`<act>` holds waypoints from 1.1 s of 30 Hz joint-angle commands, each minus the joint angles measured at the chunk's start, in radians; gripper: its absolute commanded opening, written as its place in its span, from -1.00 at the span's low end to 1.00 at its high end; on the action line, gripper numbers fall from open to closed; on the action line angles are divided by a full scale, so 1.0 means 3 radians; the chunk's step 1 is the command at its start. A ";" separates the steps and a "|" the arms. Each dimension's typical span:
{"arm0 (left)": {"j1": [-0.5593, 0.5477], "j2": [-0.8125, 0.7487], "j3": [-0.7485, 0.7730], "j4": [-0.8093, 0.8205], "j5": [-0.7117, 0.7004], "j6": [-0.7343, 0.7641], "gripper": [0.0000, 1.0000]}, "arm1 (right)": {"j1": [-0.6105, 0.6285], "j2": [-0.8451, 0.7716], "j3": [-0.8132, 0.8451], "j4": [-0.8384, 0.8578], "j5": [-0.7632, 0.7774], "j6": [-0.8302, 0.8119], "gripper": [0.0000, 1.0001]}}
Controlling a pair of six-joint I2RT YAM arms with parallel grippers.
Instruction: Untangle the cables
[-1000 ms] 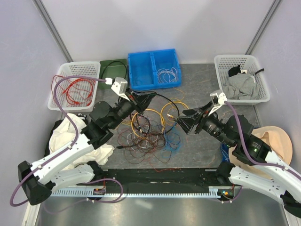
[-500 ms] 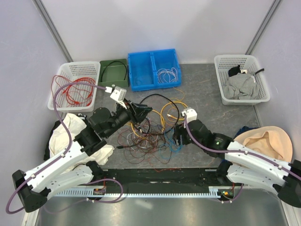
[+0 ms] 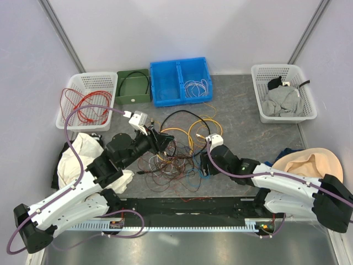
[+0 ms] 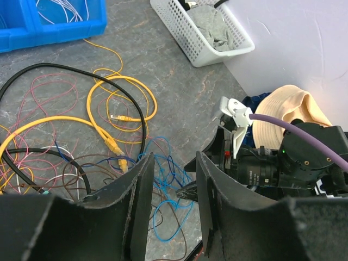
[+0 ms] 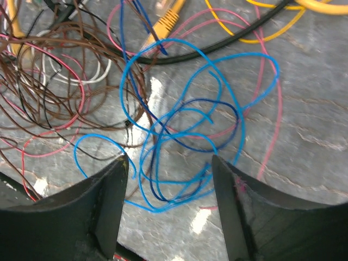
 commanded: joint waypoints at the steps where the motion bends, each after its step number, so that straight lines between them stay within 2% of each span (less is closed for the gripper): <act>1: -0.0008 -0.0019 -0.0031 0.0023 -0.0005 -0.0123 -0.13 | 0.0027 0.0259 0.0025 0.0383 -0.0091 0.0025 0.26; 2: -0.0008 -0.0024 -0.0046 0.0023 -0.0010 -0.0123 -0.13 | 0.0027 0.0325 0.0050 0.0388 -0.0096 0.0020 0.16; 3: -0.0008 -0.0040 -0.0051 0.0023 0.0000 -0.0133 -0.13 | 0.0027 0.0412 0.0055 0.0398 -0.0112 0.0025 -0.24; 4: -0.0008 -0.0050 -0.0056 0.0018 -0.0005 -0.0133 -0.13 | 0.0027 0.0413 0.0066 0.0398 -0.0107 0.0025 -0.49; 5: -0.0008 -0.0060 -0.0056 0.0003 -0.0010 -0.0128 -0.13 | 0.0032 0.0383 0.0137 0.0358 -0.0076 0.0005 -0.92; 6: -0.0008 -0.0096 -0.0051 -0.0002 -0.0030 -0.0118 -0.13 | 0.0032 0.0170 0.0198 0.0226 0.0010 -0.0036 -1.00; 8: -0.0008 -0.0126 -0.0036 -0.0018 -0.0061 -0.0087 -0.13 | 0.0048 -0.0345 0.0528 0.0067 0.0143 -0.0215 -1.00; 10: -0.0008 -0.0193 -0.0011 -0.0013 -0.0122 -0.0066 -0.13 | 0.0053 -0.0598 0.0867 -0.0204 0.0317 -0.0312 -1.00; 11: -0.0008 -0.0208 0.0020 -0.0002 -0.0142 -0.0036 -0.13 | 0.0048 -0.0701 0.1263 -0.0296 0.0353 -0.0419 -1.00; 17: -0.0008 -0.0249 0.0041 0.0467 -0.0031 0.0178 -0.06 | 0.0048 -0.0564 0.2507 -0.0956 0.0308 -0.0589 -1.00; 21: -0.0008 -0.0147 -0.0056 0.1065 0.0245 0.0353 0.03 | 0.0048 -0.0441 0.2939 -0.1110 0.0170 -0.0563 -1.00; 25: -0.0008 0.0001 -0.0204 0.1968 0.0532 0.0521 0.06 | 0.0048 -0.0354 0.3215 -0.1126 -0.0040 -0.0502 -1.00; 29: -0.0013 0.0241 -0.0251 0.2527 0.0752 0.0644 0.10 | 0.0048 -0.0257 0.3424 -0.1151 -0.0173 -0.0471 -1.00; 33: -0.0059 0.0553 -0.0184 0.2845 0.0982 0.0772 0.14 | 0.0048 -0.0196 0.3594 -0.1192 -0.0291 -0.0436 -1.00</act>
